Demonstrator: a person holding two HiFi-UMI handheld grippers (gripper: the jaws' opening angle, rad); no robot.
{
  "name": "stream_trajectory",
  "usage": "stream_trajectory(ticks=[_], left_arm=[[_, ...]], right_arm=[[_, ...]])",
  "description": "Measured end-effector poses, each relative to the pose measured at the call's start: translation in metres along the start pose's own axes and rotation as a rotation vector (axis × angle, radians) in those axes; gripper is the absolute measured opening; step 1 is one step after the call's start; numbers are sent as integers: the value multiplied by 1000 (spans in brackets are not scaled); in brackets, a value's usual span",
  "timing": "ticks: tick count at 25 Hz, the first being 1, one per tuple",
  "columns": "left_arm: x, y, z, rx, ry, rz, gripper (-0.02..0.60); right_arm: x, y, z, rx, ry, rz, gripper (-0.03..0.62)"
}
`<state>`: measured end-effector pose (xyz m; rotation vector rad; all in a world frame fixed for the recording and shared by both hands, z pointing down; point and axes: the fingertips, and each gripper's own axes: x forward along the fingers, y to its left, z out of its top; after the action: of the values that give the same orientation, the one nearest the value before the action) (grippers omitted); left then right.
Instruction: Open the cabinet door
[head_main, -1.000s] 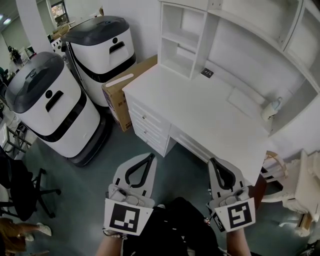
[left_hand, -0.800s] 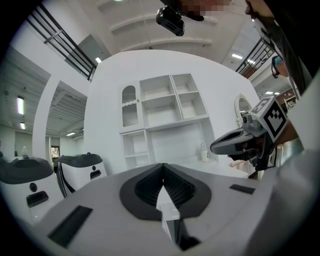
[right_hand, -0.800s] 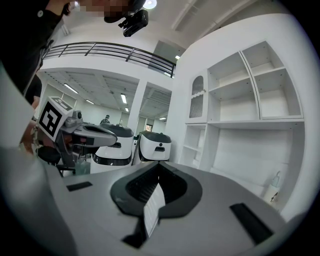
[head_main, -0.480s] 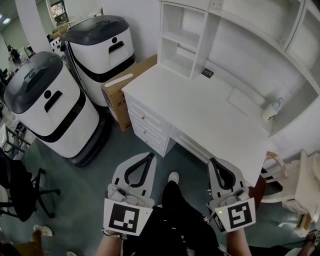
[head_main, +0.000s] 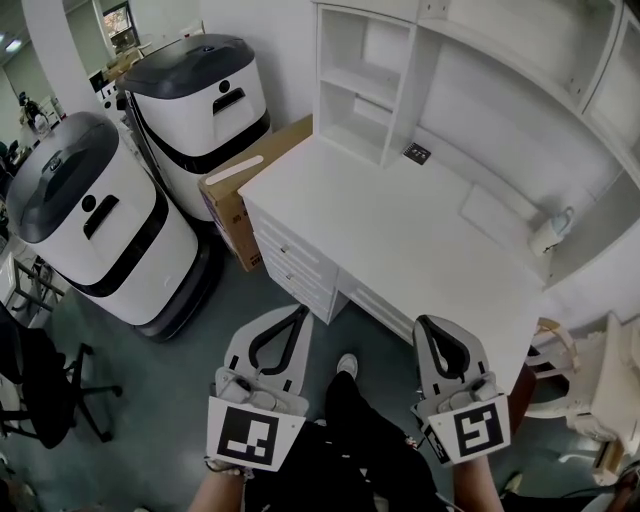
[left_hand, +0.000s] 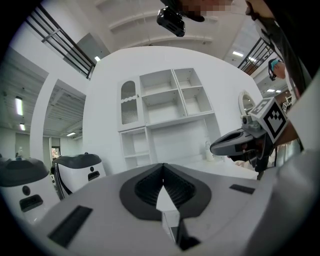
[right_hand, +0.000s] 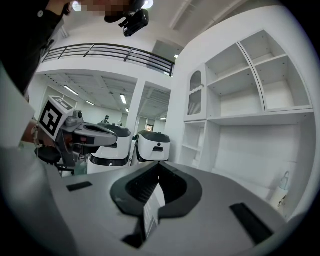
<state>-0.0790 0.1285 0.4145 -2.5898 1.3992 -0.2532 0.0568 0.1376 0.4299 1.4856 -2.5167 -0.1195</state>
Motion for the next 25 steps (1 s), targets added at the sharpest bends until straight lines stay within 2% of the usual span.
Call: stream_trajectory(ticks=[13,25], left_arm=[[80,21,-1,14,22,24,-3],[175,50,-1,24,40,31,-3]], right_arm=[[69,-60,-3,10,-8,52,0],[145,-130,-7,33,7,72,0]])
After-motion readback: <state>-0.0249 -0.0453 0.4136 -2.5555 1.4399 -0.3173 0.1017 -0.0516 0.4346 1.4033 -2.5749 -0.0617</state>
